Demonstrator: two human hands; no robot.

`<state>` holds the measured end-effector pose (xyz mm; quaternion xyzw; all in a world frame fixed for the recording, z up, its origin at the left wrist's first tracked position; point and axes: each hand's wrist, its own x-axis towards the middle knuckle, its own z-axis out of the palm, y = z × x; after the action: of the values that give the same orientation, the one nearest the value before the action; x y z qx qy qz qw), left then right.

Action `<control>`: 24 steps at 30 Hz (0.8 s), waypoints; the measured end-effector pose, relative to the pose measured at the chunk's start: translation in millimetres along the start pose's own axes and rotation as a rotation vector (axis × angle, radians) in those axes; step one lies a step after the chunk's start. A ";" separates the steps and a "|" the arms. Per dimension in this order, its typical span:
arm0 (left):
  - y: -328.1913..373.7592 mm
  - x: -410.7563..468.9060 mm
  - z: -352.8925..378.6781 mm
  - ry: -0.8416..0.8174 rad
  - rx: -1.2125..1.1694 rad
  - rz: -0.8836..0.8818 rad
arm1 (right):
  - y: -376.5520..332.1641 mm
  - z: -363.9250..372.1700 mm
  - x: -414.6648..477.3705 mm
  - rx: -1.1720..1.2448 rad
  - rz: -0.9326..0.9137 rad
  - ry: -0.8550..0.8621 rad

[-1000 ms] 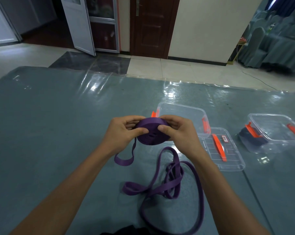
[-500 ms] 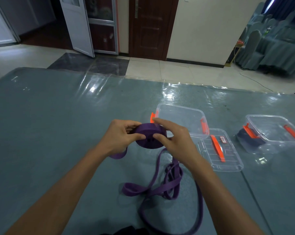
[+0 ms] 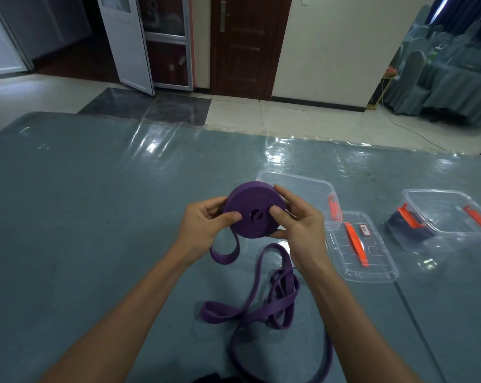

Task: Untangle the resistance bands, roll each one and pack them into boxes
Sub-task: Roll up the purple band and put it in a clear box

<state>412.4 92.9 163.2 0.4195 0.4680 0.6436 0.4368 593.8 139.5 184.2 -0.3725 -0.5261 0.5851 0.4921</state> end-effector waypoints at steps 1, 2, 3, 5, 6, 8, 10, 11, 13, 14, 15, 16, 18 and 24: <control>-1.7 -0.2 -1.3 0.000 0.007 0.000 | 3.0 1.3 -1.1 0.013 0.018 -0.003; -3.0 -0.3 -3.8 -0.002 0.024 0.004 | 5.8 2.0 -2.5 0.004 0.023 -0.022; -3.6 0.1 -6.9 -0.009 0.046 0.006 | 7.6 1.6 -3.1 -0.049 0.001 -0.056; -2.3 0.8 -14.8 -0.041 0.095 0.002 | 9.6 -4.0 -0.8 -0.347 -0.152 -0.144; -0.5 1.6 -18.6 -0.063 0.116 -0.006 | 9.2 -7.4 1.4 -0.551 -0.251 -0.211; 4.2 4.9 -24.9 -0.119 0.150 -0.043 | 6.2 -11.9 6.3 -0.874 -0.416 -0.361; 9.5 9.0 -29.3 -0.191 0.185 -0.089 | 2.8 -12.3 9.1 -0.990 -0.492 -0.457; 11.6 11.5 -30.9 -0.224 0.205 -0.101 | 2.1 -12.5 10.6 -1.000 -0.514 -0.473; 15.3 14.2 -31.0 -0.248 0.214 -0.105 | -0.7 -12.0 12.0 -0.924 -0.508 -0.451; 17.2 14.0 -28.8 -0.233 0.202 -0.094 | -1.3 -12.2 12.7 -0.854 -0.485 -0.415; 18.5 13.4 -25.6 -0.205 0.177 -0.076 | -1.1 -12.3 13.1 -0.781 -0.457 -0.369; 19.3 12.3 -21.5 -0.169 0.143 -0.055 | -1.0 -12.0 12.7 -0.710 -0.429 -0.321; 17.5 9.0 -12.1 -0.090 0.067 -0.020 | 1.0 -11.1 11.5 -0.499 -0.329 -0.230; -3.8 -2.1 15.3 0.175 0.024 0.094 | 2.7 14.1 -2.9 -0.005 -0.026 -0.009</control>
<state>428.1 95.2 162.4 0.3886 0.4918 0.6918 0.3585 580.5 133.3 183.7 -0.3643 -0.5347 0.5791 0.4961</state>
